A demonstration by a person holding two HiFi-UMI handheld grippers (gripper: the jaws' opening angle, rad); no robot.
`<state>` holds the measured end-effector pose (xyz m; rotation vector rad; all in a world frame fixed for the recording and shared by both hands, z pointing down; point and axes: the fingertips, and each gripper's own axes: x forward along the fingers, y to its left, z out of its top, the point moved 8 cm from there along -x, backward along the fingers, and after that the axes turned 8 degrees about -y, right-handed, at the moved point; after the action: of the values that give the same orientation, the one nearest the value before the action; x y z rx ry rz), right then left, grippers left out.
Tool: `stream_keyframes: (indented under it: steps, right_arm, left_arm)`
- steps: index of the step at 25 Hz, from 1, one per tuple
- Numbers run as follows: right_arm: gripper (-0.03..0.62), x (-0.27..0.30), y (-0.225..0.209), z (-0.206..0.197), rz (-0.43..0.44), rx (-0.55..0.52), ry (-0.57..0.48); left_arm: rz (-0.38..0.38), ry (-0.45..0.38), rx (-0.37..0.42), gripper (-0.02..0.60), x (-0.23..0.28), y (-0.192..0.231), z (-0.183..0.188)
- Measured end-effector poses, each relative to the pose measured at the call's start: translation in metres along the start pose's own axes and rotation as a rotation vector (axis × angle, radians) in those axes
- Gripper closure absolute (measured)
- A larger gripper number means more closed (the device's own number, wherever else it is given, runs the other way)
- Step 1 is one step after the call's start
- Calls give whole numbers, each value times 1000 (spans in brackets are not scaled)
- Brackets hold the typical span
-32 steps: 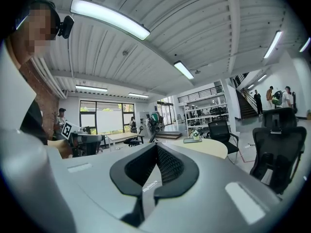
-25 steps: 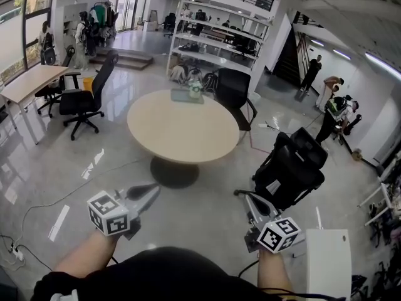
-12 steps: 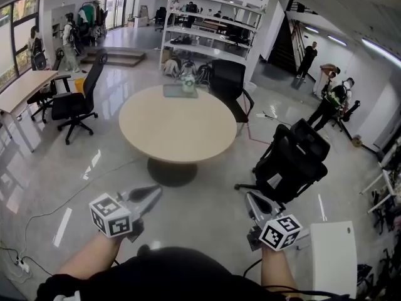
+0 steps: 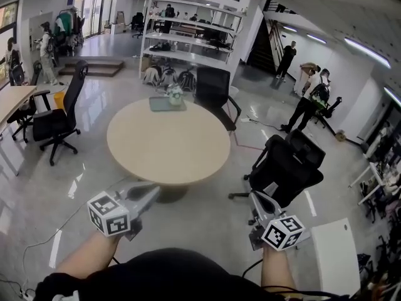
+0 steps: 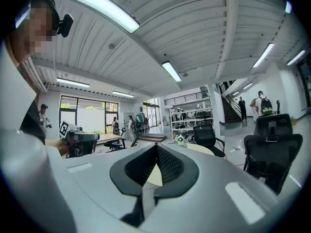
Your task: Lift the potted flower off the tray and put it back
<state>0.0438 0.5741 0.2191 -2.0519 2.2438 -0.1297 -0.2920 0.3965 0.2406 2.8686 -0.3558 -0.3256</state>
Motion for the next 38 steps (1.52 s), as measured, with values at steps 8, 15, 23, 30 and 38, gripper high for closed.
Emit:
stream_keyframes:
  steps: [8,15,23,30,38]
  right_arm:
    - [580,80,22,-6,-30,0,11]
    - [580,115,4,-17,-30,13,23]
    - [580,177,-81,-15,67,34,5]
    - [580,233,-157,8,214,14,-9]
    - [580,273,-216,-8,327,61,27]
  left_arm:
    - [-8,12,-19,584,-5,94,18]
    - [5,20,-41,584,11,129,7]
    - [100,1,-4,586,73,147,2]
    - [207,-44,34,586,139,139,0]
    - [309,-19,44,586,186,131,-23]
